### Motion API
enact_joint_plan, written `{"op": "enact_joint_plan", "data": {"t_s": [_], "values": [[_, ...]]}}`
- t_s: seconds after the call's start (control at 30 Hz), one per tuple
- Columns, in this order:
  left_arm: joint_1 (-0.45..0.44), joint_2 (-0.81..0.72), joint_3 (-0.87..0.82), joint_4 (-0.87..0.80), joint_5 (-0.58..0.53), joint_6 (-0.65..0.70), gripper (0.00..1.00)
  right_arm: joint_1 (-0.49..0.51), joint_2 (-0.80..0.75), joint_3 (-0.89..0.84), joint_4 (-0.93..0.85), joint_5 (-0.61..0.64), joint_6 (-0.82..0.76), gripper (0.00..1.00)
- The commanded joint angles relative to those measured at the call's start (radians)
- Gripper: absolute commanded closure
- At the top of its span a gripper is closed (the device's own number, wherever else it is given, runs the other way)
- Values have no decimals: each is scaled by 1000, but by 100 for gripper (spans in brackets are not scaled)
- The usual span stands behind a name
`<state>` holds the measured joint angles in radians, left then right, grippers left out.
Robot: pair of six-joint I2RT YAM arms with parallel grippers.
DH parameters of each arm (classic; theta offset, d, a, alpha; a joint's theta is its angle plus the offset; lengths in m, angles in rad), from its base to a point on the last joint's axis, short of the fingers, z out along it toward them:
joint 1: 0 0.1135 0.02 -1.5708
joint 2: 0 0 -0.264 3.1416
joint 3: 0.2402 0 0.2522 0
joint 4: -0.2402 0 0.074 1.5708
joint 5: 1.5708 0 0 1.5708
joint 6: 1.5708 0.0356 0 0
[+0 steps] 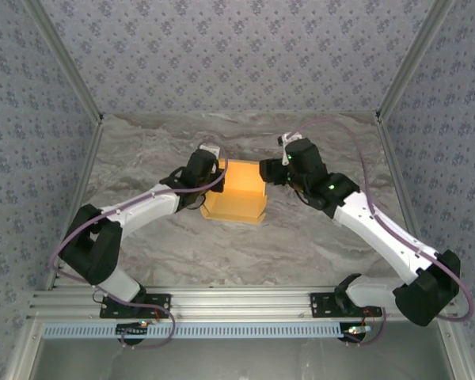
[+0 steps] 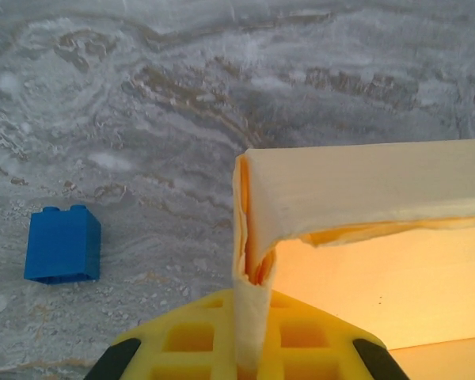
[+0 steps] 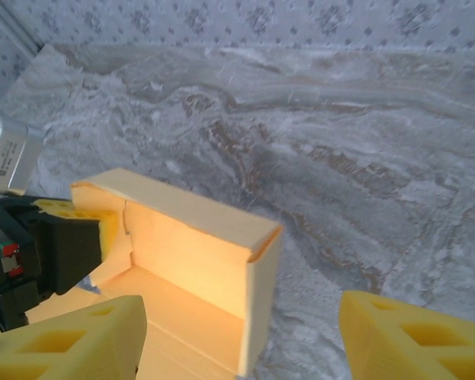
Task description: Fold the paper box
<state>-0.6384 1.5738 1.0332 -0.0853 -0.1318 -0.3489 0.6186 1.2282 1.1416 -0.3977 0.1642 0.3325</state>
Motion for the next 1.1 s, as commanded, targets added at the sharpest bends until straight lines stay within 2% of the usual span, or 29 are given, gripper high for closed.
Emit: {"op": "enact_joint_plan", "data": {"t_s": [0.0,0.13,0.33,0.47,0.6,0.8,1.07], "values": [[36,14,59,-293,161,62,100,-49,-13,-40,-48,-41,-27,33],[66,41,117,-461,249,119,100,-83,-3,-76,-26,-66,-23,33],[65,161,256,-665,293,192,100,-86,7,-107,-26,-46,-36,34],[48,234,339,-746,264,236,100,-91,-15,-141,-36,-24,-47,34],[14,326,455,-853,233,340,98,-114,-43,-178,-36,-19,-46,34],[-11,468,625,-1003,209,503,97,-165,-74,-220,-47,-55,-24,34],[-23,624,866,-1129,148,620,96,-216,-76,-272,-69,-95,-2,34]]}}
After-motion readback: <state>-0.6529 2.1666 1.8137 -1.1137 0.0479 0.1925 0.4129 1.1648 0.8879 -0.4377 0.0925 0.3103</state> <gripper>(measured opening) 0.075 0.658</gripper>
